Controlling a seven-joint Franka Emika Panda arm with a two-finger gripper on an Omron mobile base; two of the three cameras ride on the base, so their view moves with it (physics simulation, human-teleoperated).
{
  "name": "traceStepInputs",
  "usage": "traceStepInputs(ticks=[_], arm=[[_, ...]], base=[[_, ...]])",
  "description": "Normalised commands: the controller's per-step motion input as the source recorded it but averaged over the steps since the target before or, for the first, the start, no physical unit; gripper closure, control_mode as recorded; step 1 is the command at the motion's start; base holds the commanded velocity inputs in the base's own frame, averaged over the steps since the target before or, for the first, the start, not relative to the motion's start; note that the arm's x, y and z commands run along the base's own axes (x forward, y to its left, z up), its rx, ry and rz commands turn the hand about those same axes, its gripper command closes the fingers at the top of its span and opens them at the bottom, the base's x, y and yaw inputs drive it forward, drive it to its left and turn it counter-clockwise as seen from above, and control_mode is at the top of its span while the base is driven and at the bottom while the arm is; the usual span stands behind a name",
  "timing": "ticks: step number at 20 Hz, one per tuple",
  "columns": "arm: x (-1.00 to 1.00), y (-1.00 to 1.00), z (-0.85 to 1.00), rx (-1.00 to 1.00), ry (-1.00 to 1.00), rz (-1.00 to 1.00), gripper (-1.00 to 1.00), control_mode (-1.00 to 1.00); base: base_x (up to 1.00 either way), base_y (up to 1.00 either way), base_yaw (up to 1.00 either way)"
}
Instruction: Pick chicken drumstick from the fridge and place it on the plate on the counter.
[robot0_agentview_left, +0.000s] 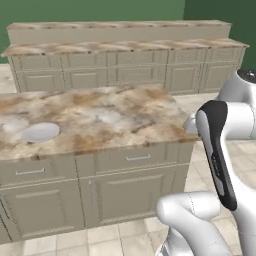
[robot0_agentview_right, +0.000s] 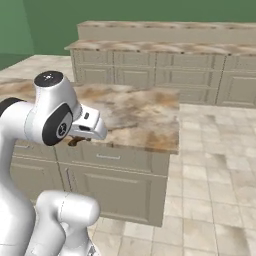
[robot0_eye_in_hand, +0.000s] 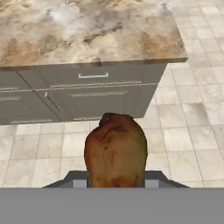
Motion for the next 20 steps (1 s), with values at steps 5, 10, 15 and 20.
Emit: traceStepInputs(ticks=[5, 10, 15, 20], arm=[[0.0, 0.0, 0.0, 0.0, 0.0, 0.0, 1.0, 1.0], [0.0, 0.0, 0.0, 0.0, 0.0, 0.0, 1.0, 1.0], [0.0, 0.0, 0.0, 0.0, 0.0, 0.0, 1.0, 1.0], [0.0, 0.0, 0.0, 0.0, 0.0, 0.0, 1.0, 1.0]], base=[[0.0, 1.0, 0.0], [0.06, 1.0, 0.0], [0.08, 0.96, -0.03], [0.29, 0.53, -0.05]])
